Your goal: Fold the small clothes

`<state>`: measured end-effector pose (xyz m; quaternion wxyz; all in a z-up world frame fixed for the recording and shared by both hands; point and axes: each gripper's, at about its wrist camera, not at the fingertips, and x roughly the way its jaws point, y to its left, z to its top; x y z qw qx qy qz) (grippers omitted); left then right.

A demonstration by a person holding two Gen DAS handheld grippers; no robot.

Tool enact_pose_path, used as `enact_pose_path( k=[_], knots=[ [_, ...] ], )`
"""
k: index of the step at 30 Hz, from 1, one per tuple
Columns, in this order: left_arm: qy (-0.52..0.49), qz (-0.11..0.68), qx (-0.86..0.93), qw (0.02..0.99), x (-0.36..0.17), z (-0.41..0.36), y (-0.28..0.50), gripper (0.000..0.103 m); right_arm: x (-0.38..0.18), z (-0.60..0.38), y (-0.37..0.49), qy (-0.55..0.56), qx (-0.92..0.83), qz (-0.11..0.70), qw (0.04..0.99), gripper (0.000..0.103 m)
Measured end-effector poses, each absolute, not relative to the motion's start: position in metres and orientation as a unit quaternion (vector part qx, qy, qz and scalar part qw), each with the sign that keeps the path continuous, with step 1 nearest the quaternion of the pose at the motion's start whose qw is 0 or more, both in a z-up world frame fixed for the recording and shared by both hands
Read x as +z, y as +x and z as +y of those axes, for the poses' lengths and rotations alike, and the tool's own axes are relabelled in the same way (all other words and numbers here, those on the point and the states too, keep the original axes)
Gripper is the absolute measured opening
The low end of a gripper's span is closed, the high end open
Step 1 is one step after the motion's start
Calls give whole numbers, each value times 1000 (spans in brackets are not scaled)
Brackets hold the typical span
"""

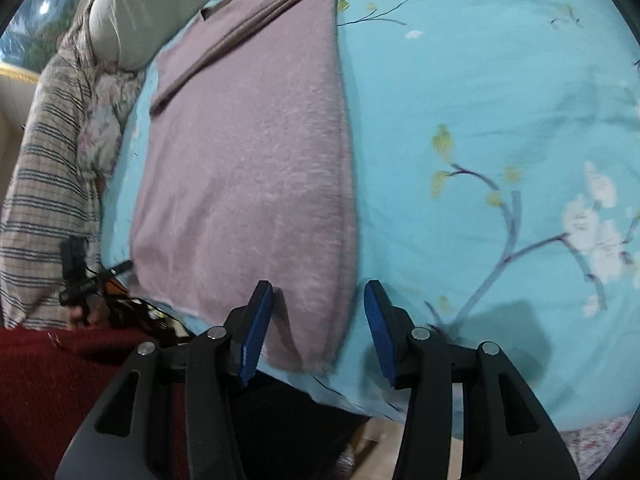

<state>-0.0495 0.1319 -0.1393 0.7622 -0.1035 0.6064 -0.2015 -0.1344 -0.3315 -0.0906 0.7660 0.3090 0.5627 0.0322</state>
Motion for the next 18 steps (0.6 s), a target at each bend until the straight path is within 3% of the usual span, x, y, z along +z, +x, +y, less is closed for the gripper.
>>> enact_pose_path(
  k=[4, 6, 8, 10, 11, 12, 16, 18],
  knots=[
    [-98, 606, -203, 763, -141, 115, -40, 71, -91, -323, -124, 307, 44, 558, 770, 48],
    [-89, 604, -197, 767, -141, 108, -37, 70, -91, -319, -121, 302, 49, 562, 769, 32],
    [-81, 600, -187, 774, -140, 103, -37, 63, -91, -320, -124, 304, 52, 563, 767, 17],
    [-78, 596, -184, 777, -138, 100, -38, 38, -89, -323, -128, 308, 54, 560, 767, 10],
    [-84, 597, -191, 774, -138, 100, -38, 29, -88, -326, -130, 311, 57, 558, 767, 10],
    [-91, 600, -199, 769, -138, 100, -39, 12, -85, -327, -133, 314, 61, 554, 768, 10],
    [-82, 602, -206, 767, -135, 102, -47, 10, -89, -330, -132, 323, 56, 560, 761, 14],
    [-89, 616, -202, 756, -142, 107, -48, 15, -98, -327, -129, 322, 51, 576, 750, 15]
  ],
)
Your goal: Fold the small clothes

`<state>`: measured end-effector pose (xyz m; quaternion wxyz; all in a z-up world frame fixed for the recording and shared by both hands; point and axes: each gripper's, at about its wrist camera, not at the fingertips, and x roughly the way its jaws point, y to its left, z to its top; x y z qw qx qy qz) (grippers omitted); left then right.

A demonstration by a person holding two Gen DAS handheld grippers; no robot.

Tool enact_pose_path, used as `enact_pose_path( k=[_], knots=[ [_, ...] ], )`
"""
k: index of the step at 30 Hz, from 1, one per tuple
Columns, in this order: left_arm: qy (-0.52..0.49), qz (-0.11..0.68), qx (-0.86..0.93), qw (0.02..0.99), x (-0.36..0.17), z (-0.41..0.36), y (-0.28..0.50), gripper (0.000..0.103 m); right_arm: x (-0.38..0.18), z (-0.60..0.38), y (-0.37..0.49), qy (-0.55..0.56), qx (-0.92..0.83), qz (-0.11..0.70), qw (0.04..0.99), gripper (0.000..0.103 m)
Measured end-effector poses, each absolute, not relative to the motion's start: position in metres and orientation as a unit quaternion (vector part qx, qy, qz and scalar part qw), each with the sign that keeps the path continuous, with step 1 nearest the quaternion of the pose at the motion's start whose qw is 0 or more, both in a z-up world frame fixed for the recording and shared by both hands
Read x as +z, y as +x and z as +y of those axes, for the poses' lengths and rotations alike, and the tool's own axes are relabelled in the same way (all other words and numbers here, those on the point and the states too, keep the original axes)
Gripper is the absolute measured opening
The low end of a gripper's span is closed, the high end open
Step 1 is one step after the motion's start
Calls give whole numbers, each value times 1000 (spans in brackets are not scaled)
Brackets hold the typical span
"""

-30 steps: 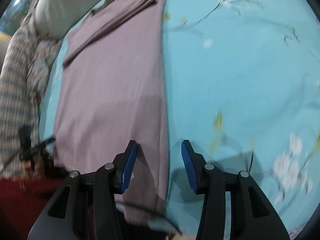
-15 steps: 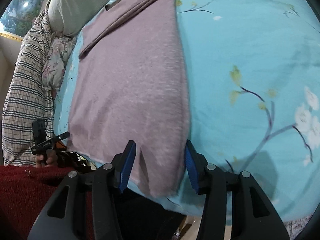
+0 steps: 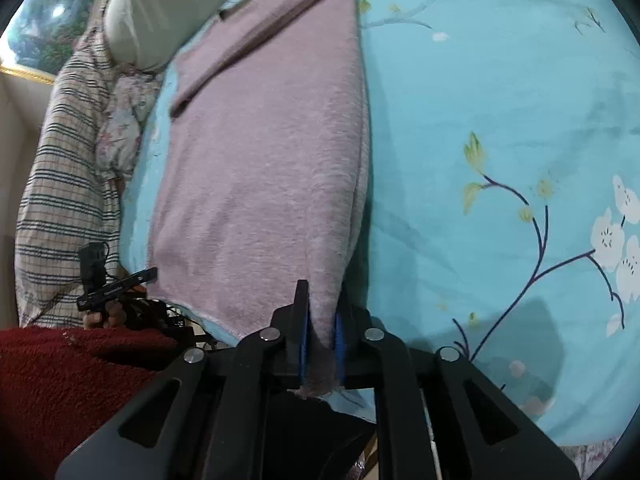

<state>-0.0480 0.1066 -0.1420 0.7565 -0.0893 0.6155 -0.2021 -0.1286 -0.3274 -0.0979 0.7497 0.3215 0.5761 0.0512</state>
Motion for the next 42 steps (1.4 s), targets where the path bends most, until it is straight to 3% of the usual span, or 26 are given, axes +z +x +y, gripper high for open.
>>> enact_pose_path(
  k=[6, 8, 10, 19, 25, 35, 42],
  knots=[
    [-133, 625, -224, 736, -150, 111, -40, 30, -106, -323, -123, 323, 63, 562, 759, 19],
    [-115, 621, -234, 739, -148, 100, -38, 28, -104, -321, -123, 328, 71, 557, 760, 12],
    [-84, 612, -238, 749, -144, 90, -38, 6, -101, -322, -126, 342, 79, 547, 760, 9],
    [-140, 562, -239, 780, -101, 117, -26, 4, -57, -336, -106, 413, 101, 444, 789, 9],
    [-170, 492, -238, 820, -49, 129, 14, 4, -18, -348, -44, 390, 100, 391, 827, 9],
    [-170, 397, -200, 879, 12, 119, 137, 4, 1, -402, 104, 353, 31, 351, 867, 9],
    [-155, 396, -167, 890, 10, 92, 242, 3, -19, -433, 192, 335, -4, 369, 867, 9]
  ],
)
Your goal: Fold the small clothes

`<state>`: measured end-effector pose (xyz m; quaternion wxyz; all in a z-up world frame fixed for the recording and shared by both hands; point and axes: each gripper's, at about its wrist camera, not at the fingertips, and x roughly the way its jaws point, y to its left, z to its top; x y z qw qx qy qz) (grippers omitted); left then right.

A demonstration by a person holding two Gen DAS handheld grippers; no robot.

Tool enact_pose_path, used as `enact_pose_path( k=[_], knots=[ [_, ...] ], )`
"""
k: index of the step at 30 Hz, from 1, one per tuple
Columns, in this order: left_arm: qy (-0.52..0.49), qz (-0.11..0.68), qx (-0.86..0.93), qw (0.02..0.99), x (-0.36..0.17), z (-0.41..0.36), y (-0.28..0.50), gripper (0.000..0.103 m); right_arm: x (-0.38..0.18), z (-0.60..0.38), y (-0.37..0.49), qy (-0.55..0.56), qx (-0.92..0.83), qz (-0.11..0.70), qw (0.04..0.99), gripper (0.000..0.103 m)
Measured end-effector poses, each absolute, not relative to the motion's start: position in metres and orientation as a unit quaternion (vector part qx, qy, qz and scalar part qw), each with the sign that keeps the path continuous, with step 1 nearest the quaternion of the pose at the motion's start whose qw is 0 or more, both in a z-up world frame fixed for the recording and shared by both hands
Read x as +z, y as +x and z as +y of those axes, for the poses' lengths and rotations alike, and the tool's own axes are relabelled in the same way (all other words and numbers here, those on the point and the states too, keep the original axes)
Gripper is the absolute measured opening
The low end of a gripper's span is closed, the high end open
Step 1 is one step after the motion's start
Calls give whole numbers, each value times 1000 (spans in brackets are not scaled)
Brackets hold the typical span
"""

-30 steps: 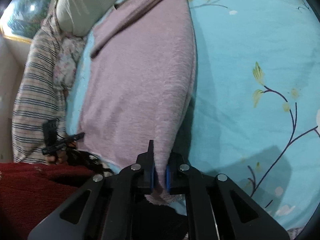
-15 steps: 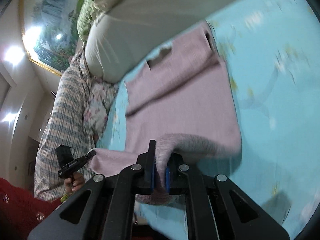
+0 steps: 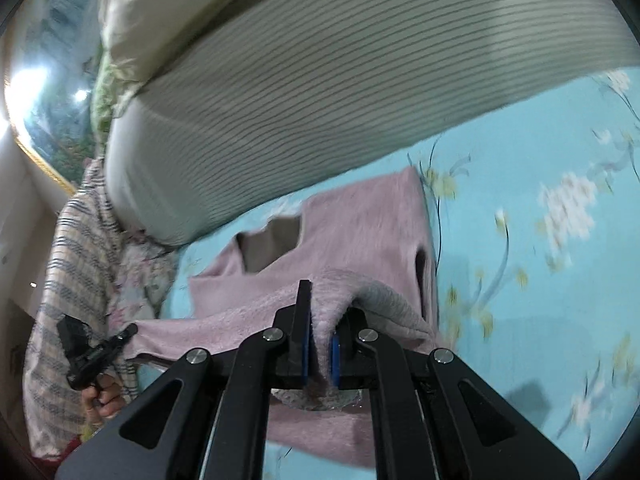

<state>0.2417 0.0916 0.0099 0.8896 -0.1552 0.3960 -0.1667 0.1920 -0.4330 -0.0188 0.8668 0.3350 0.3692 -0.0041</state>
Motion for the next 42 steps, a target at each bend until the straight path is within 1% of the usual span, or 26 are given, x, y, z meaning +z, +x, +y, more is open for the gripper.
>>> enact_pose_path(
  k=[4, 10, 15, 17, 18, 19, 20, 21, 22, 23, 24, 26, 28, 31, 33, 34, 35, 37, 39, 42],
  knots=[
    [-148, 406, -151, 889, -4, 82, 286, 4, -39, -446, 234, 328, -20, 394, 858, 9],
    [-140, 441, -112, 880, -48, 71, 339, 4, -72, -452, 274, 300, -31, 438, 847, 9],
    [-140, 457, -87, 874, -77, 70, 360, 4, -87, -464, 283, 327, -22, 447, 832, 9],
    [-141, 465, -86, 870, -82, 71, 363, 5, -85, -470, 276, 356, -16, 449, 820, 10],
    [-142, 470, -87, 867, -83, 73, 363, 7, -82, -472, 270, 364, -14, 444, 819, 10],
    [-145, 472, -89, 865, -83, 75, 361, 7, -75, -474, 262, 368, -14, 435, 822, 13],
    [-148, 471, -93, 864, -80, 77, 355, 9, -66, -475, 251, 363, -20, 424, 830, 17],
    [-146, 470, -96, 865, -77, 77, 348, 19, -59, -474, 243, 355, -31, 416, 837, 20],
    [-140, 467, -98, 868, -73, 77, 340, 34, -50, -471, 230, 342, -44, 406, 846, 27],
    [-133, 463, -101, 871, -68, 75, 330, 40, -43, -467, 218, 334, -48, 394, 855, 29],
    [-129, 458, -114, 872, -62, 72, 314, 43, -40, -461, 211, 330, -43, 388, 859, 29],
    [-123, 459, -150, 867, -60, 59, 289, 43, -41, -437, 203, 307, 0, 403, 862, 29],
    [-117, 470, -179, 856, -65, 42, 270, 43, -56, -400, 209, 244, 44, 459, 853, 29],
    [-95, 503, -215, 831, -93, 4, 250, 43, -83, -351, 226, 145, 93, 523, 835, 26],
    [-79, 520, -216, 823, -109, -13, 250, 41, -93, -343, 238, 115, 99, 536, 831, 26],
    [-77, 525, -215, 820, -116, -18, 253, 37, -95, -345, 247, 106, 94, 534, 834, 25],
    [-76, 529, -213, 818, -121, -21, 259, 35, -95, -352, 256, 102, 86, 530, 837, 23],
    [-69, 531, -204, 820, -124, -24, 276, 28, -92, -370, 273, 106, 61, 518, 846, 16],
    [-57, 522, -194, 829, -119, -22, 298, 27, -85, -393, 288, 120, 32, 500, 857, 15],
    [-49, 505, -177, 844, -109, -16, 333, 22, -71, -427, 310, 139, -38, 468, 872, 15]
  ],
)
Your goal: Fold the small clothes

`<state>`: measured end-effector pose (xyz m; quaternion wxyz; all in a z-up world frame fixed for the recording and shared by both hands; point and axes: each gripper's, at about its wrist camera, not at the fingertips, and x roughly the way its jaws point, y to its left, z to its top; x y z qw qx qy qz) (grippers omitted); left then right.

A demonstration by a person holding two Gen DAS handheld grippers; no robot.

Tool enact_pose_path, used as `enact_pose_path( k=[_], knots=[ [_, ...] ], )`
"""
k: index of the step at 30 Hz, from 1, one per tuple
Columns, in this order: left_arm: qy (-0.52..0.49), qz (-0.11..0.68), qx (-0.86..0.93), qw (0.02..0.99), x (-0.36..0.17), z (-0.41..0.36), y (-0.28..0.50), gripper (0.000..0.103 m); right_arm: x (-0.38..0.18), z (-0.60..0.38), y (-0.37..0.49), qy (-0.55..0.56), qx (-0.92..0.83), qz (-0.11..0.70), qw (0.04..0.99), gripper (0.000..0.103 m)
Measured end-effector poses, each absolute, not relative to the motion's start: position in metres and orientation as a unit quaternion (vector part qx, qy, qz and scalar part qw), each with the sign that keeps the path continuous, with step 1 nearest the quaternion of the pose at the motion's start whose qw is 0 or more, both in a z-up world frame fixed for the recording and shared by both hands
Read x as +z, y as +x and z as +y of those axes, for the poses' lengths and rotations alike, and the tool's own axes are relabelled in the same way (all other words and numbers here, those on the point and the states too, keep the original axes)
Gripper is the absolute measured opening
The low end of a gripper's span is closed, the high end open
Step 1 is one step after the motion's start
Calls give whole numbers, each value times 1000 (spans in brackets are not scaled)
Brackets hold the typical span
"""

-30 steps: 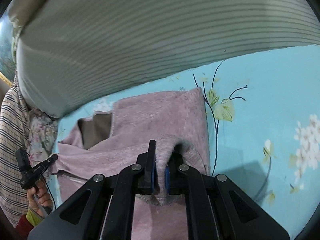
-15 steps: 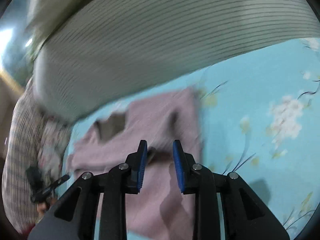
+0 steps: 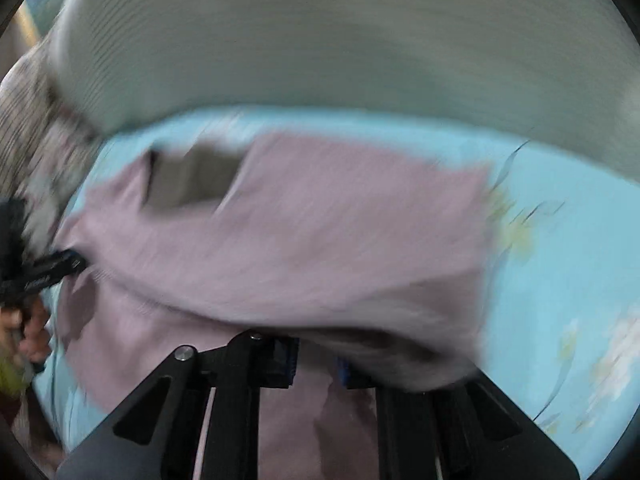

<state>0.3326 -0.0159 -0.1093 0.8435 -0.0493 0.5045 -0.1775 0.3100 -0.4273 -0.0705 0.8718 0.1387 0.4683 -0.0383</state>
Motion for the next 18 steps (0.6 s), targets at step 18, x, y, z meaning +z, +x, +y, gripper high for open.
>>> enact_pose_path(
  k=[18],
  knots=[
    [-129, 460, -59, 876, -81, 49, 334, 36, -42, -408, 221, 236, -37, 430, 871, 18]
  ],
)
